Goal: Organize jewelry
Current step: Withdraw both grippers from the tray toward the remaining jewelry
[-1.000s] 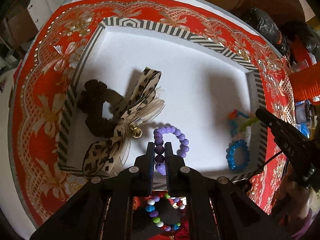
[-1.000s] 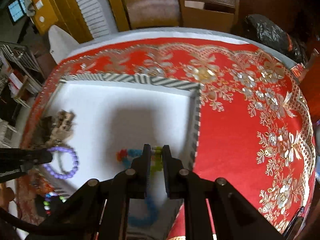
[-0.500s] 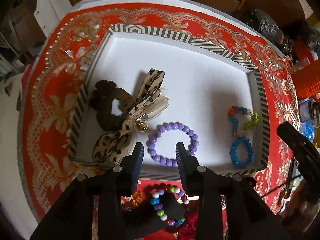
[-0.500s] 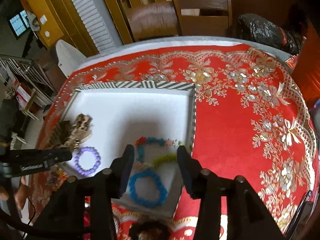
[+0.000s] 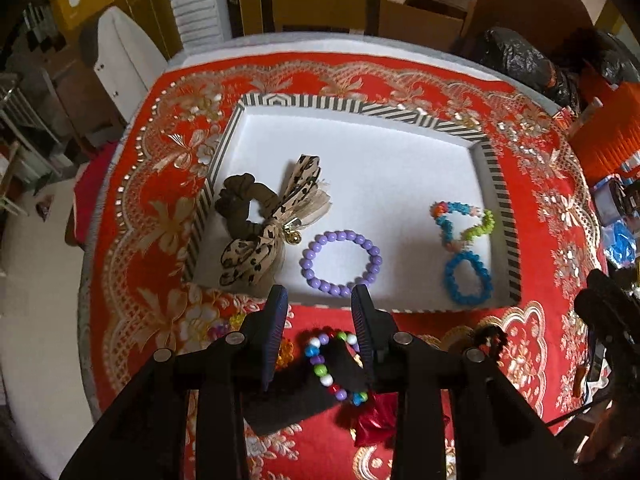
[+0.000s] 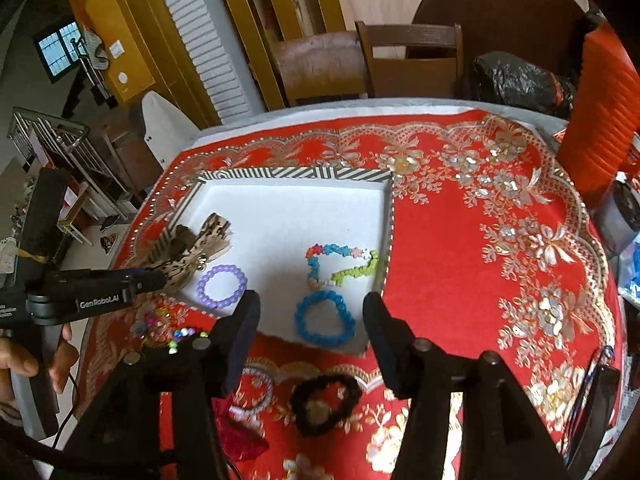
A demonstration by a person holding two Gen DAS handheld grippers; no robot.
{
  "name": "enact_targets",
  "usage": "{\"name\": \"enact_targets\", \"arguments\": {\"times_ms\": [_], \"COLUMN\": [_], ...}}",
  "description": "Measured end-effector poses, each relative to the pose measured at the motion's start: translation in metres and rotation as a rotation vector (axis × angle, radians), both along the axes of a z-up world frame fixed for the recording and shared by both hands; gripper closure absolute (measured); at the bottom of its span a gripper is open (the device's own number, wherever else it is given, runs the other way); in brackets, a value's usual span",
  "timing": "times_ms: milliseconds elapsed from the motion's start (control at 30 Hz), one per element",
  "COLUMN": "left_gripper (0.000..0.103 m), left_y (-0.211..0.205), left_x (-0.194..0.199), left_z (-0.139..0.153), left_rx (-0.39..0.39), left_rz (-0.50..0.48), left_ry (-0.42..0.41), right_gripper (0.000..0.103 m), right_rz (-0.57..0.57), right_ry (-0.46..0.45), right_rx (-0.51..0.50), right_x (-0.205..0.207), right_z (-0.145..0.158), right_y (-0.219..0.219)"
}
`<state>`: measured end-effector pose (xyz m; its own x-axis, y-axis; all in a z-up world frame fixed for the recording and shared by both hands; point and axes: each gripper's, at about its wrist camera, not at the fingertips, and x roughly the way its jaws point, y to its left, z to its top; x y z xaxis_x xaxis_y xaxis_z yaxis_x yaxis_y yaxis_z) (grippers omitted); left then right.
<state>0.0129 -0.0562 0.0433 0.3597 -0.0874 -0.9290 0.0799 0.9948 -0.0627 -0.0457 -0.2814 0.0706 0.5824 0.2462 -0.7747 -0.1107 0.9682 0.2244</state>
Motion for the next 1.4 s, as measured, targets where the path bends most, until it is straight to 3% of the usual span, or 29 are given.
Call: {"name": "enact_targets", "arguments": {"times_ms": [533,1400], "left_gripper": [0.09,0.09], "left_y": [-0.024,-0.039], "left_x": [-0.054,-0.083], "left_z": [0.028,0.038], "left_rx": [0.034,0.051], "left_rz": [0.009,0.003], "left_ry": [-0.09,-0.136], "right_gripper": [0.038,0.036], "right_rz": [0.004,0.013], "right_ry": [-0.034,-0.053], "right_rx": [0.002,-0.012], "right_x": [-0.059,-0.078], "right_z": [0.017,0.025], "right_y": [-0.01,-0.015]}}
